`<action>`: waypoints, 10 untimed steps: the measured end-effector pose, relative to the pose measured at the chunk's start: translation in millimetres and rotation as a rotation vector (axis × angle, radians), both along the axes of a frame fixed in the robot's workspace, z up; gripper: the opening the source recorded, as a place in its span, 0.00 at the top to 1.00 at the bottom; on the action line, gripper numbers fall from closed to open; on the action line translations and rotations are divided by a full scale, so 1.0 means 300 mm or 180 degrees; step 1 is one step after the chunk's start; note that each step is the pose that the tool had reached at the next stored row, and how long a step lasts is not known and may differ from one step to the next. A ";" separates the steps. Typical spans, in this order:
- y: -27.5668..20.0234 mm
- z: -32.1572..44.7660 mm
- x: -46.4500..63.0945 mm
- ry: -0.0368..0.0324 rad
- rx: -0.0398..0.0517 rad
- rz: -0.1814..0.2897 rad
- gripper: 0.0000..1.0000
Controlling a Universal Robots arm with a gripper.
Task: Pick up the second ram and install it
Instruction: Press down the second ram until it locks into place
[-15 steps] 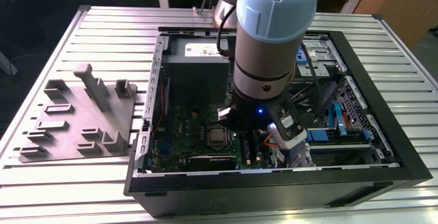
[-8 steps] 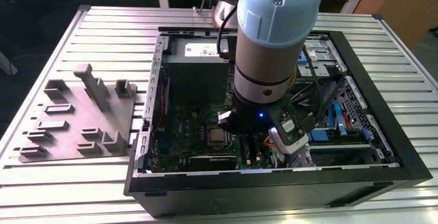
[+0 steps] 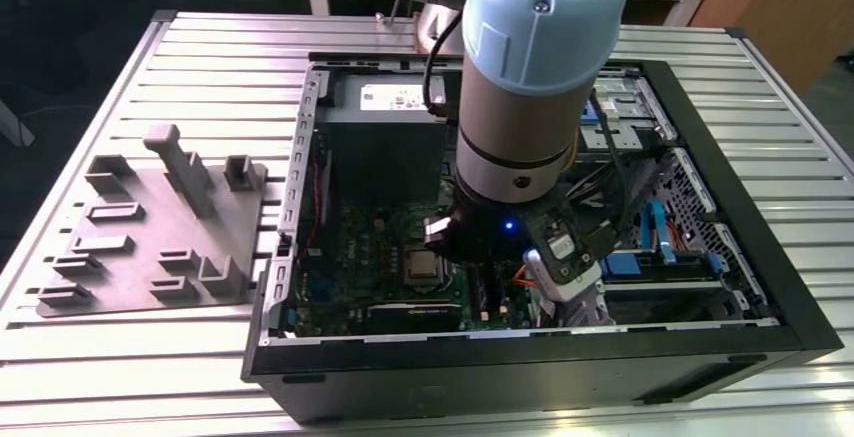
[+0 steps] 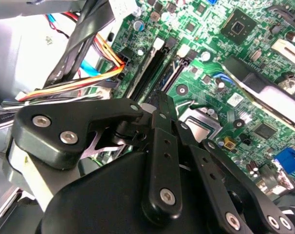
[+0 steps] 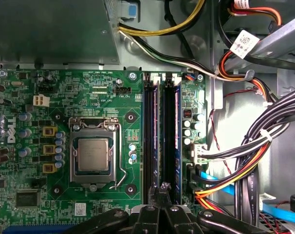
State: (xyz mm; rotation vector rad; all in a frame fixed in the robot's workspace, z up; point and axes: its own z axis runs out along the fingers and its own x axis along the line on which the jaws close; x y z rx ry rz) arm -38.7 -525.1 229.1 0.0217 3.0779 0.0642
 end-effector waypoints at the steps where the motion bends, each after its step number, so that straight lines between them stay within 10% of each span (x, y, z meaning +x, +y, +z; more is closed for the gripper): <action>1: 0.000 -0.002 0.000 0.0000 -0.0001 0.0000 0.90; 10: 0.000 -0.027 0.000 0.0000 -0.0001 0.0000 0.90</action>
